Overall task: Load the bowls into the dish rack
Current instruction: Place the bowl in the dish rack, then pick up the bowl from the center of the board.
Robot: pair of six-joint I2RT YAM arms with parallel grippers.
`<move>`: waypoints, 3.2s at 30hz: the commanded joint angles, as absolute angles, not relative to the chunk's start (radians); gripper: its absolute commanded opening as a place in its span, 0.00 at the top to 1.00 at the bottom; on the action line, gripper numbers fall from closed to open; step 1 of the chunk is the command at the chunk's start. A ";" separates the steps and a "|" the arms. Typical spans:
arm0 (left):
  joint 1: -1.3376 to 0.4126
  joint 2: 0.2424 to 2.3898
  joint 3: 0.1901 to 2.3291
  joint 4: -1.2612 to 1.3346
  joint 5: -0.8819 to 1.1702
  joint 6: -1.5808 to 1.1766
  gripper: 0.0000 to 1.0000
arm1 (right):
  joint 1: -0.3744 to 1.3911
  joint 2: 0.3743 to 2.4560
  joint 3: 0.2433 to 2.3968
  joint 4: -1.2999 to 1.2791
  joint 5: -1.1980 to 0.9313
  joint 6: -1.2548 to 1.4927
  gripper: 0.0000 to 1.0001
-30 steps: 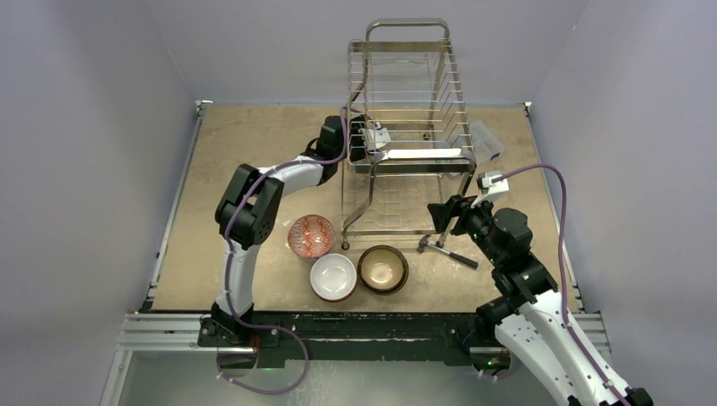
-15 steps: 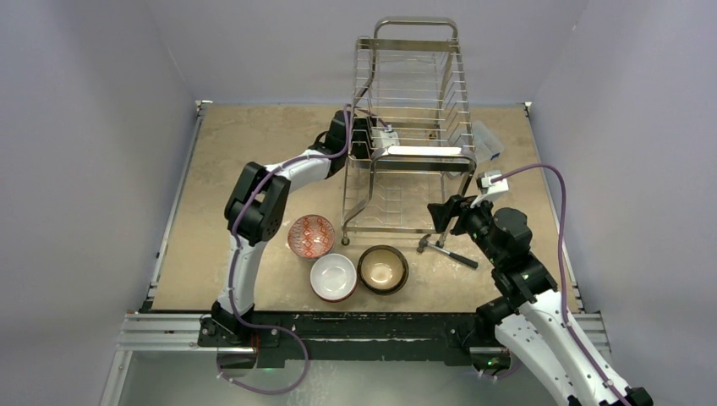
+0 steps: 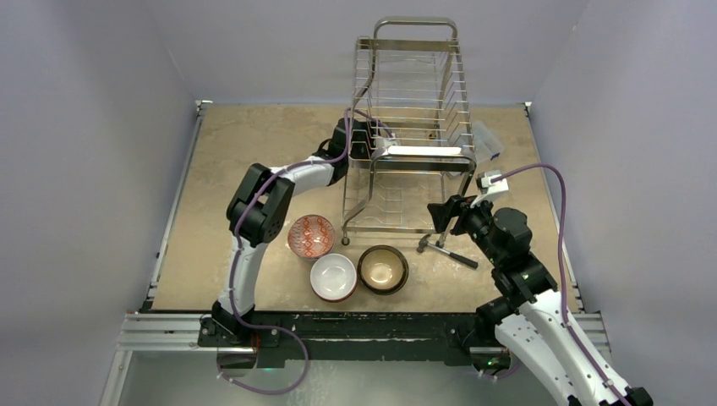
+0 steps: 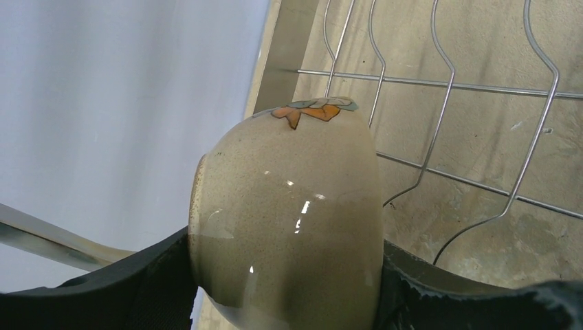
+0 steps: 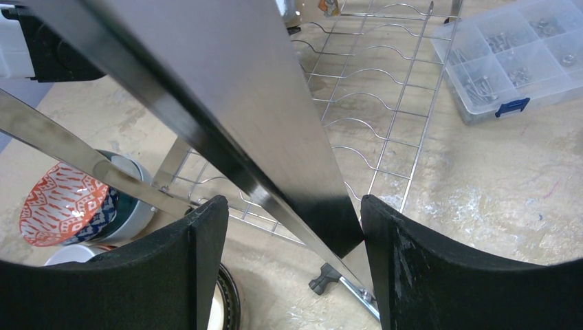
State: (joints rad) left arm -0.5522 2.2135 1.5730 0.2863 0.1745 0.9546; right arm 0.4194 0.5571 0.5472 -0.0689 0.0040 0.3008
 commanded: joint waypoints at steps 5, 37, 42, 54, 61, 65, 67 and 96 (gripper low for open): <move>-0.587 2.140 1.542 0.394 0.123 0.985 0.31 | 0.426 0.564 0.549 -0.023 -0.067 0.303 0.27; -0.586 2.066 1.482 0.581 -0.039 0.892 0.24 | 0.427 0.561 0.547 -0.023 -0.074 0.302 0.27; -0.586 2.071 1.493 0.565 -0.047 0.892 0.24 | 0.426 0.563 0.546 -0.024 -0.074 0.302 0.27; -0.583 1.984 1.370 0.684 -0.101 0.798 0.20 | 0.427 0.559 0.549 -0.028 -0.072 0.304 0.27; -0.560 1.850 1.196 0.779 -0.237 0.602 0.16 | 0.427 0.552 0.550 -0.030 -0.079 0.307 0.27; -0.543 1.771 1.108 0.735 -0.267 0.486 0.15 | 0.427 0.551 0.553 -0.032 -0.081 0.309 0.27; -0.536 1.735 1.067 0.713 -0.278 0.432 0.14 | 0.427 0.550 0.553 -0.033 -0.080 0.310 0.27; -0.480 1.293 0.749 0.170 -0.208 -0.424 0.09 | 0.427 0.496 0.566 -0.115 -0.171 0.411 0.11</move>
